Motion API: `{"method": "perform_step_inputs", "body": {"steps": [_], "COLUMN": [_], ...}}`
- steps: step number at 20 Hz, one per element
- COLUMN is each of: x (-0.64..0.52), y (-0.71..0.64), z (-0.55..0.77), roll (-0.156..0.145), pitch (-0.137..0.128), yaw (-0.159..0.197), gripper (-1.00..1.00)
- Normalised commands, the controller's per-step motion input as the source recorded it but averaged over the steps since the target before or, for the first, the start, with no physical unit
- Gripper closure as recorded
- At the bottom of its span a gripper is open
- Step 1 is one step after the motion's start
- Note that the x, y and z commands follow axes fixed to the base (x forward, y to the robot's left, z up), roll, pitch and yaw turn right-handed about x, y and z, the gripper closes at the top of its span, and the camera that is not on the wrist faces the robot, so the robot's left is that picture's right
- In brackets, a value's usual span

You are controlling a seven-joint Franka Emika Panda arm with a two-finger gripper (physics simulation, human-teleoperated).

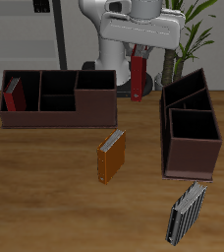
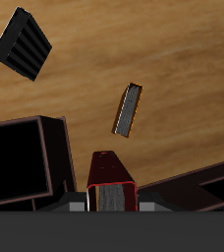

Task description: Place the left red book into the back desk caddy's left compartment and place the right red book into the left desk caddy's right compartment and place the orange book into the left desk caddy's back compartment

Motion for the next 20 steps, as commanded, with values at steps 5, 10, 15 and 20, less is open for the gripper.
{"method": "perform_step_inputs", "body": {"steps": [5,10,15,20], "x": [0.17,0.19,0.14,0.15], "y": [0.44,0.53,0.42,0.43], "z": [-0.10,0.03,-0.11,-0.10], "roll": [0.012,0.010,0.029,0.049], "pitch": [0.013,-0.023,-0.004,-0.040], "yaw": [0.007,0.013,0.008,0.050], "gripper": [1.00,1.00,1.00,1.00]}}
